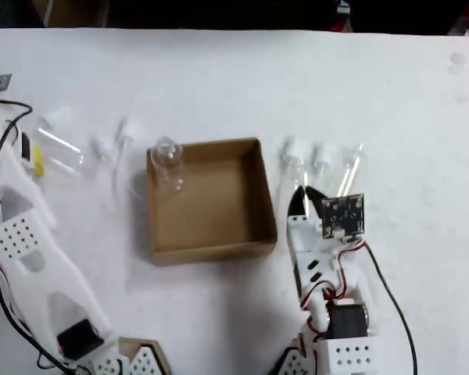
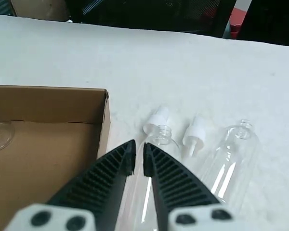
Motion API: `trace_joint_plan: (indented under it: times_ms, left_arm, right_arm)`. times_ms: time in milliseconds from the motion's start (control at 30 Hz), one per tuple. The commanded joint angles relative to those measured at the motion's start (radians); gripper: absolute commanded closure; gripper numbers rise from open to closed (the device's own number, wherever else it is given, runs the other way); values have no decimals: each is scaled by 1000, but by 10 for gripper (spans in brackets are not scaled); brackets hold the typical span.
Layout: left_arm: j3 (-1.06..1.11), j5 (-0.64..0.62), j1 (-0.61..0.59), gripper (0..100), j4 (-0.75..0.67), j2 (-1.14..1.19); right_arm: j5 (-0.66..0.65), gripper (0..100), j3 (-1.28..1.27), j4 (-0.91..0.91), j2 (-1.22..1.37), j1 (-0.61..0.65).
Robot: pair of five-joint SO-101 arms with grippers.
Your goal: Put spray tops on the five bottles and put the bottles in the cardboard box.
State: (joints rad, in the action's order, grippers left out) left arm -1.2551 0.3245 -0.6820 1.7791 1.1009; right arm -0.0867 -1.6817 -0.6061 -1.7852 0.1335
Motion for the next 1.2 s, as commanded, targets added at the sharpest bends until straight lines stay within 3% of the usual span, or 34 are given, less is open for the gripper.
trace_joint_plan:
  times_ms: [0, 233, 933, 1167]
  left_arm:
    - [40, 23, 10, 849, -18, -119]
    - [49, 15, 19, 849, -118, -117]
    - [40, 17, 82, 854, -57, 4]
    - [40, 21, 93, 944, -51, 12]
  right_arm:
    - [8, 980, -9, -5, 2, 7]
    - [8, 980, -9, -5, 2, 7]
    - [8, 980, -9, -7, 2, 7]
    - [8, 980, -9, -7, 2, 5]
